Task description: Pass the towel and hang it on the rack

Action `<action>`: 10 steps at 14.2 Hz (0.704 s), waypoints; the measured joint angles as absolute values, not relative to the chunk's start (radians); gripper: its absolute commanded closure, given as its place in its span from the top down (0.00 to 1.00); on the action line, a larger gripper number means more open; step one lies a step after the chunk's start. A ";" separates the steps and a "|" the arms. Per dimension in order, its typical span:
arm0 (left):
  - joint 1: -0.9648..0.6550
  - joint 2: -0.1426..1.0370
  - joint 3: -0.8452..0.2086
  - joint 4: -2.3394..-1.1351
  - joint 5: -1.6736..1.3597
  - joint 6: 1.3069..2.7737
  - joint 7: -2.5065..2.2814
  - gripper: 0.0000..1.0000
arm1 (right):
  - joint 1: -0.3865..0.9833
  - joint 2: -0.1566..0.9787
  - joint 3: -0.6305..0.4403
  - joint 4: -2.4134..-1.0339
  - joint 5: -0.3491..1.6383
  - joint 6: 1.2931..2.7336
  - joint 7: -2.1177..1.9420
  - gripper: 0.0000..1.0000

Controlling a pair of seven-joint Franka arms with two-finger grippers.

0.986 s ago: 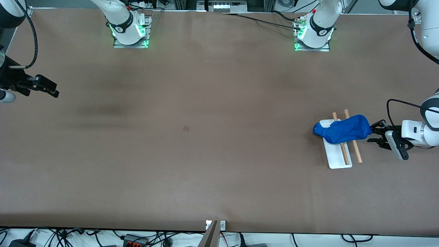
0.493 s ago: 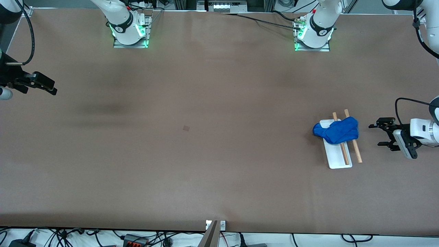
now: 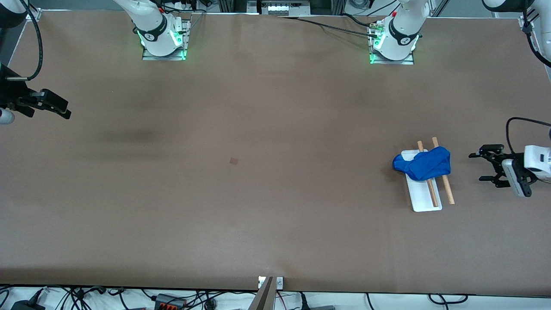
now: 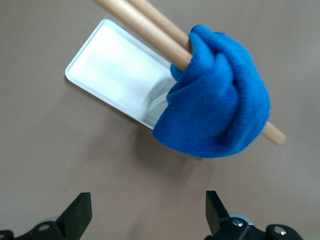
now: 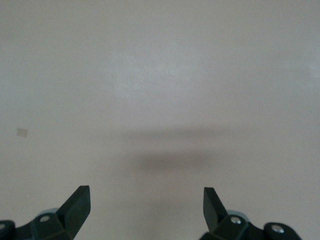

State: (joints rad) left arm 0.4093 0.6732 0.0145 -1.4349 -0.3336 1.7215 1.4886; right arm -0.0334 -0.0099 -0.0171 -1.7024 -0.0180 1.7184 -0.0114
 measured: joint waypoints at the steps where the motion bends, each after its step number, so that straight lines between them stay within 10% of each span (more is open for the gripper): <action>1: 0.411 0.673 0.015 -1.413 -0.334 1.695 1.489 1.00 | -0.033 -0.010 -0.017 -1.702 -0.018 1.718 -0.011 1.00; 10: 0.419 0.609 0.016 -1.323 -0.305 1.550 1.489 1.00 | -0.033 -0.010 -0.018 -1.702 -0.018 1.702 -0.012 1.00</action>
State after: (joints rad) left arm 0.4189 0.6092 0.0164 -1.3227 -0.3050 1.5500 1.4886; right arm -0.0329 -0.0098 -0.0175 -1.7023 -0.0179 1.7024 -0.0118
